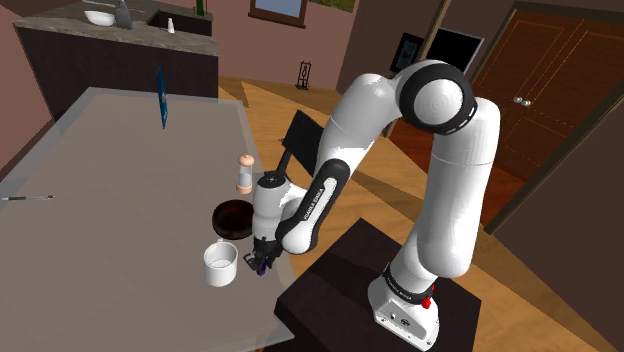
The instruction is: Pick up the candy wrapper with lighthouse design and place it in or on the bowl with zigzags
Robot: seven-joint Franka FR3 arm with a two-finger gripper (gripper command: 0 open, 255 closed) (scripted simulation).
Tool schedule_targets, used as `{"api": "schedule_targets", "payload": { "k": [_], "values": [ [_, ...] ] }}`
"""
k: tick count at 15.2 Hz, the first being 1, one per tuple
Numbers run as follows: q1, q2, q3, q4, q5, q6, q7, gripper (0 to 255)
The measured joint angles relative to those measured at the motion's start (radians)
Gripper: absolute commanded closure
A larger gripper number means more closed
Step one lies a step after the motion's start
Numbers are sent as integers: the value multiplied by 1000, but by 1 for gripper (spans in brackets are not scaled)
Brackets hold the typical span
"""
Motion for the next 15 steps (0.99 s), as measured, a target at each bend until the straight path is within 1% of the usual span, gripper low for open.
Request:
{"api": "schedule_targets", "payload": {
  "k": [8, 15],
  "values": [
    [-52, -131, 70, -21, 90, -106, -63, 255],
    [-69, -254, 109, -33, 179, -211, -119, 255]
  ]
}}
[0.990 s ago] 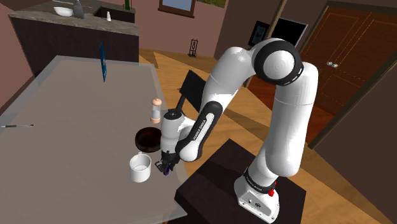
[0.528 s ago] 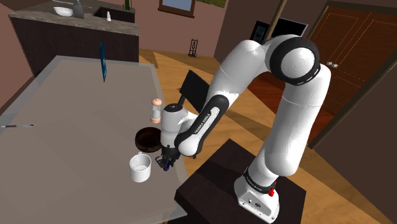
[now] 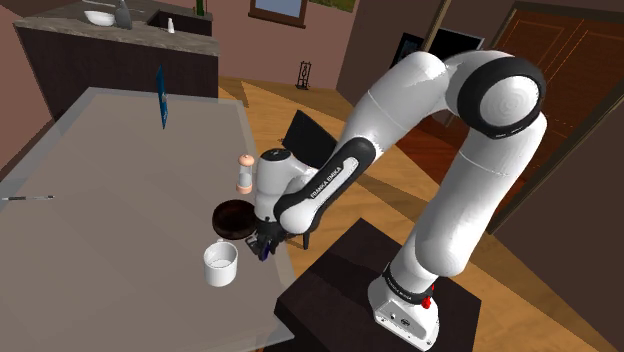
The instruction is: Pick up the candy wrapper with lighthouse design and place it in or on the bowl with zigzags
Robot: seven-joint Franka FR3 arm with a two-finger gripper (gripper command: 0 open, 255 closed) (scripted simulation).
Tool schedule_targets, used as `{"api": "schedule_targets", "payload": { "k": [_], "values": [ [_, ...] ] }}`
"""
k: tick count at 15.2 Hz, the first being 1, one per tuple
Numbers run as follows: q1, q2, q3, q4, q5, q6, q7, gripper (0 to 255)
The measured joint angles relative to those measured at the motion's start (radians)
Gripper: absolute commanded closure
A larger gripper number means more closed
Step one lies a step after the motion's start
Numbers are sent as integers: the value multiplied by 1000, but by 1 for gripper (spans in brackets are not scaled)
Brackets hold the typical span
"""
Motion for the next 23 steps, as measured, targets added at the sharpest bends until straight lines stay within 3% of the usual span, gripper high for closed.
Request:
{"api": "schedule_targets", "payload": {
  "k": [12, 23],
  "values": [
    [3, -176, 5, 22, 91, -190, -63, 255],
    [-88, 61, -83, 371, -46, -317, -132, 255]
  ]
}}
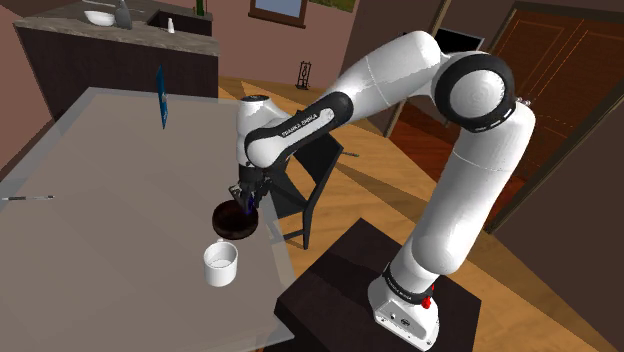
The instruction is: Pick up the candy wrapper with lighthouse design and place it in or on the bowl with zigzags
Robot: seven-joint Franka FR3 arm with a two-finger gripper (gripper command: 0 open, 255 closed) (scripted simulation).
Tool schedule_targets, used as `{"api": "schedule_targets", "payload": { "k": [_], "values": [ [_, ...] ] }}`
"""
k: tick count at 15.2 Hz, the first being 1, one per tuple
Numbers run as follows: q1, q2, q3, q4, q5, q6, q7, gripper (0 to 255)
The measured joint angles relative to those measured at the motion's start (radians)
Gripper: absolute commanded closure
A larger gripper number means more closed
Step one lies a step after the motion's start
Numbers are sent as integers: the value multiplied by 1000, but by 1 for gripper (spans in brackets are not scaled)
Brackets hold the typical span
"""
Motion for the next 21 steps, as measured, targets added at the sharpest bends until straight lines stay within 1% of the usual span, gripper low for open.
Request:
{"api": "schedule_targets", "payload": {
  "k": [3, 5, 6, 9, 21],
  "values": [
    [-13, 88, -21, 124, -30, -40, -17, 255],
    [-17, 156, -34, 230, -49, -80, -27, 255],
    [-22, 172, -39, 248, -52, -83, -35, 255],
    [-21, 209, -45, 268, -63, -68, -34, 255],
    [-7, 323, -65, 251, -98, 61, -16, 255]
  ]
}}
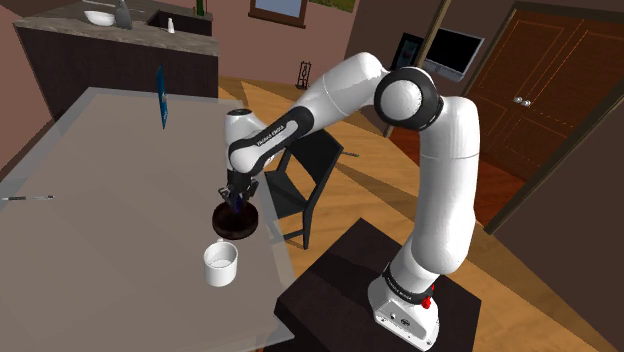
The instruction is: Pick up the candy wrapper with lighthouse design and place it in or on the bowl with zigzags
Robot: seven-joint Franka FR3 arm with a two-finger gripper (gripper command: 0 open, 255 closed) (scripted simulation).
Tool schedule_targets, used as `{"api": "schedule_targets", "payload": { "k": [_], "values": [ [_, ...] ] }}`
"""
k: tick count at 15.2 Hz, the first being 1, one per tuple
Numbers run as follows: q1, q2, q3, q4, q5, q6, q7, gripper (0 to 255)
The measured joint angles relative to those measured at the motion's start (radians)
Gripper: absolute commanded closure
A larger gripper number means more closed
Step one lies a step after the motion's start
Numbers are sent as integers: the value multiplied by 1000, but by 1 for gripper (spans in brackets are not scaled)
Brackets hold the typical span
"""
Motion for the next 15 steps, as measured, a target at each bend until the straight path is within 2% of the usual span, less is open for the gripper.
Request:
{"api": "schedule_targets", "payload": {
  "k": [8, 9, 15],
  "values": [
    [1, 17, -4, 1, -5, 16, 1, 255],
    [1, 17, -4, 1, -5, 16, 1, 0],
    [1, 17, -4, 1, -5, 17, 1, 0]
  ]
}}
